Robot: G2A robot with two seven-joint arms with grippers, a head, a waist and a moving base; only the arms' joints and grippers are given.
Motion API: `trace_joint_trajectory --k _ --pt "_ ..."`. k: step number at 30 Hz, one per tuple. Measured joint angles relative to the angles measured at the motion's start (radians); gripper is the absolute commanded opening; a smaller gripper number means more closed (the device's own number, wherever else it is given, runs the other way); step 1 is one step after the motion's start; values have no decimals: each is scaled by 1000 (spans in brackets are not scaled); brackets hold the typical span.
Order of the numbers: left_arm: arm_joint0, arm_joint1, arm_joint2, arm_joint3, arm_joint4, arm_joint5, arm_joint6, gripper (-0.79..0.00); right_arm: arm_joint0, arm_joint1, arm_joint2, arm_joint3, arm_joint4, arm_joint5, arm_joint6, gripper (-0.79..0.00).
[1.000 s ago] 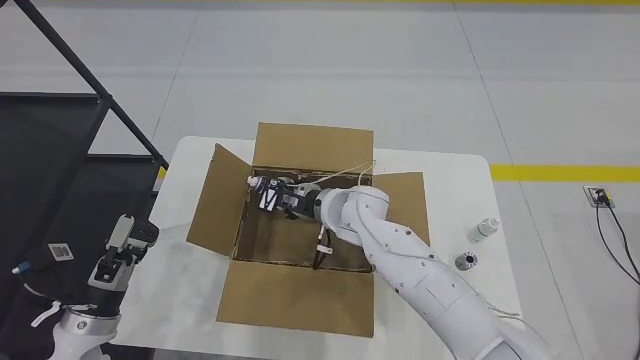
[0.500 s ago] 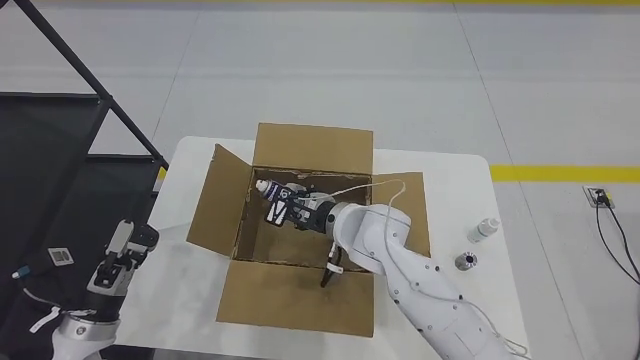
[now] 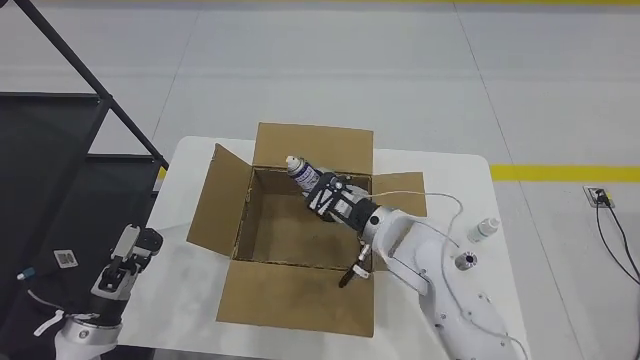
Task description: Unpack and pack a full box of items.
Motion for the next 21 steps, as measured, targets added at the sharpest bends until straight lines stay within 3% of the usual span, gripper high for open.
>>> trace_joint_trajectory --k 5,11,15,21 --pt "-29 4 26 -2 17 14 -29 0 -276 31 224 -255 77 64 -21 -785" --pt "-69 7 70 -1 53 38 -55 0 -557 44 458 -370 254 168 -40 -785" --pt "-90 9 97 -3 76 51 -60 0 -633 47 547 -341 408 194 21 -785" --pt "-109 11 114 -3 97 67 -52 0 -631 56 624 -213 663 204 174 -785"
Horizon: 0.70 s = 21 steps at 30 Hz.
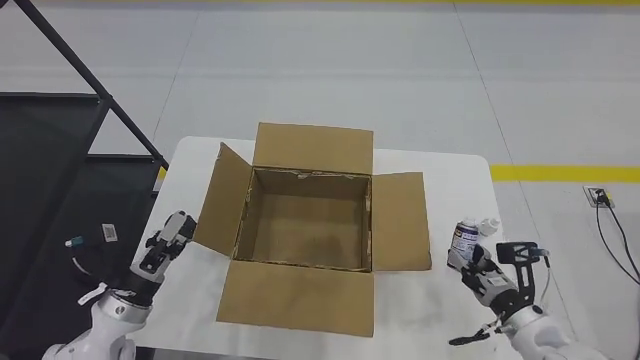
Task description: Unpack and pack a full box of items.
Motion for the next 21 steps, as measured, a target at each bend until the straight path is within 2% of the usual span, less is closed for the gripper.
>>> trace_joint_trajectory --k 4,13,19,21 --pt "-6 2 6 1 7 6 4 0 47 10 13 79 67 17 115 -785" --pt "-1 5 -3 0 4 13 30 0 50 11 8 86 61 18 124 -785" --pt "8 6 -14 6 -12 8 41 0 86 24 -24 126 50 -7 205 -785" --pt "9 7 -16 7 -14 7 42 0 93 28 -15 136 47 13 212 -785"
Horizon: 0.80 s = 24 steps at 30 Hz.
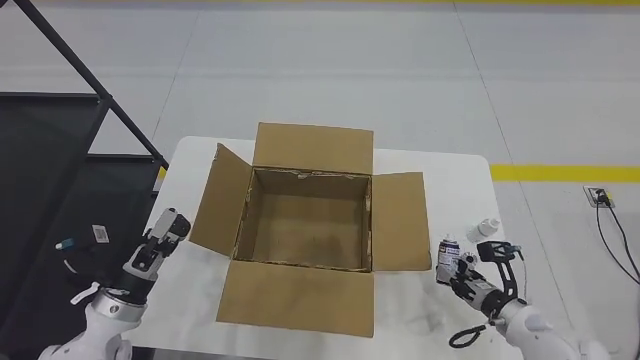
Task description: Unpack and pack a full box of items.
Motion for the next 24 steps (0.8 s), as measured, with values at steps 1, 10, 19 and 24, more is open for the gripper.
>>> trace_joint_trajectory --k 1,10,19,24 --pt "0 0 0 0 -1 0 1 0 -5 1 8 0 3 13 -7 -785" --pt "-2 4 10 -3 1 -1 -9 0 -99 17 108 -40 10 99 9 -785" --pt "5 6 8 -10 1 -4 0 0 40 40 104 122 -48 129 56 -785" --pt "15 7 -1 -13 -6 -5 11 0 109 53 81 185 -94 129 90 -742"
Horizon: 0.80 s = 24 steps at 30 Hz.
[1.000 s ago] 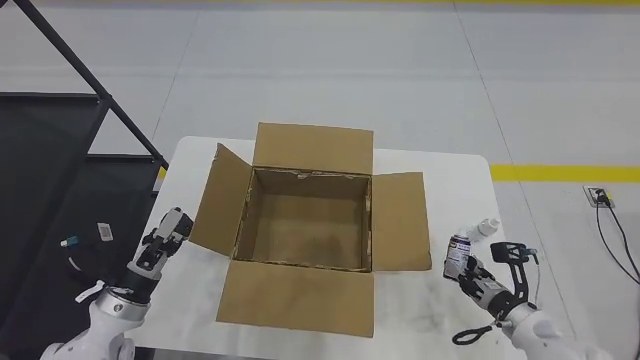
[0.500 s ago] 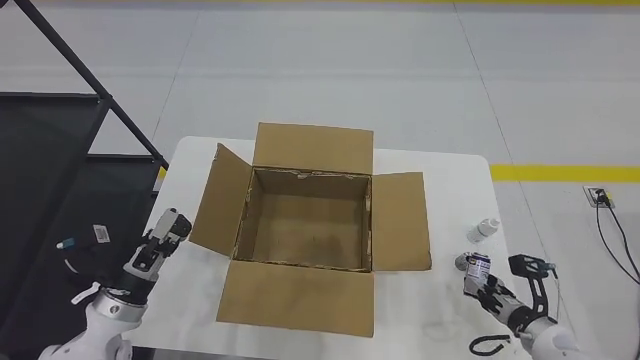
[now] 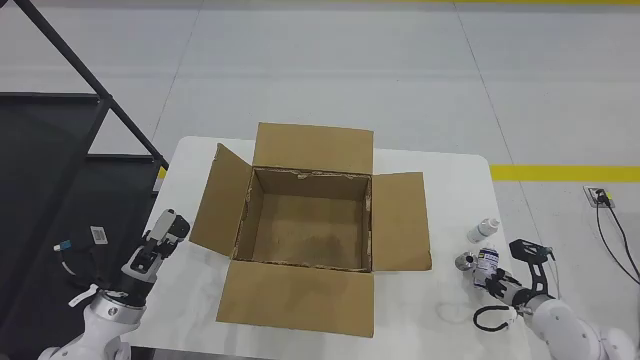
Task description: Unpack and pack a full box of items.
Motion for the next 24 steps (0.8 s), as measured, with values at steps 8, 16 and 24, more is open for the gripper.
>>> trace_joint_trajectory --k 8,16,24 --pt "11 1 -3 -5 -3 -5 11 0 33 15 -15 21 -23 -14 18 -166" --pt "15 3 -2 -7 -6 -5 18 0 37 25 -27 31 -20 -6 19 -95" --pt "17 4 -2 -7 -6 -7 21 0 28 34 -30 30 -2 6 -2 -74"
